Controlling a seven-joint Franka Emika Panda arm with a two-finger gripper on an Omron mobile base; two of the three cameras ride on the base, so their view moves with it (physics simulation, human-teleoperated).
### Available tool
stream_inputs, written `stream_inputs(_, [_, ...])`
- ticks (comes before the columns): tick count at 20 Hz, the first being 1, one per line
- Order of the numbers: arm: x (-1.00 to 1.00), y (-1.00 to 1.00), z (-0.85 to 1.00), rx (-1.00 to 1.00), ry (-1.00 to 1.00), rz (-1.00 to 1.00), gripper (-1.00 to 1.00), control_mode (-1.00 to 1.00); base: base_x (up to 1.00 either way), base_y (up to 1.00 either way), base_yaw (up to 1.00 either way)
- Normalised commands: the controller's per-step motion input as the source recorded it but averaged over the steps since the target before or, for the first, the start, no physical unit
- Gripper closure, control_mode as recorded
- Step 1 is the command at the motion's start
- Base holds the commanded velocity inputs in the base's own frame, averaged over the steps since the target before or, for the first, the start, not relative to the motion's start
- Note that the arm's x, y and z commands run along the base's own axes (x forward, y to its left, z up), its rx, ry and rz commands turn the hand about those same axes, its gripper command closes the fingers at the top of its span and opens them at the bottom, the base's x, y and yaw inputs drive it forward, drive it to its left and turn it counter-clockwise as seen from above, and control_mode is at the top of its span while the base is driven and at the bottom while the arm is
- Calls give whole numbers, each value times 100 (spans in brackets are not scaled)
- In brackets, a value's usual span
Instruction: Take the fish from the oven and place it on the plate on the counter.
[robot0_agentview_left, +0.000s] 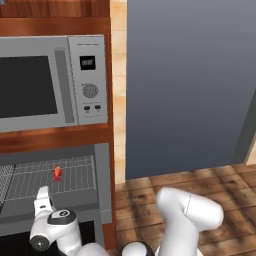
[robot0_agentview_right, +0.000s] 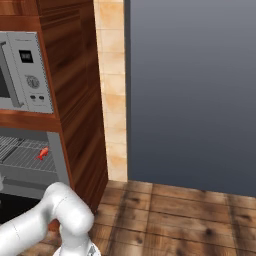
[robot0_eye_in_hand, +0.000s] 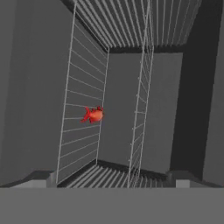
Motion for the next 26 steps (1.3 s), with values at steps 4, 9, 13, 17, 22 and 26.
stream_inputs(4, [42, 56, -34, -22, -2, 3, -100, -100, 0, 0, 0])
stream_inputs(9, [47, 57, -64, -25, 0, 3, -100, -100, 0, 0, 0])
stream_inputs(13, [33, 36, -76, -17, 0, 0, -100, -100, 0, 0, 0])
stream_inputs(17, [36, 35, -80, -12, -1, 0, -100, -100, 0, 0, 0])
stream_inputs(22, [67, 31, -75, -11, -3, 0, -100, -100, 0, 0, 0])
stream_inputs(26, [64, 20, -69, -6, -7, 0, -100, -100, 0, 0, 0])
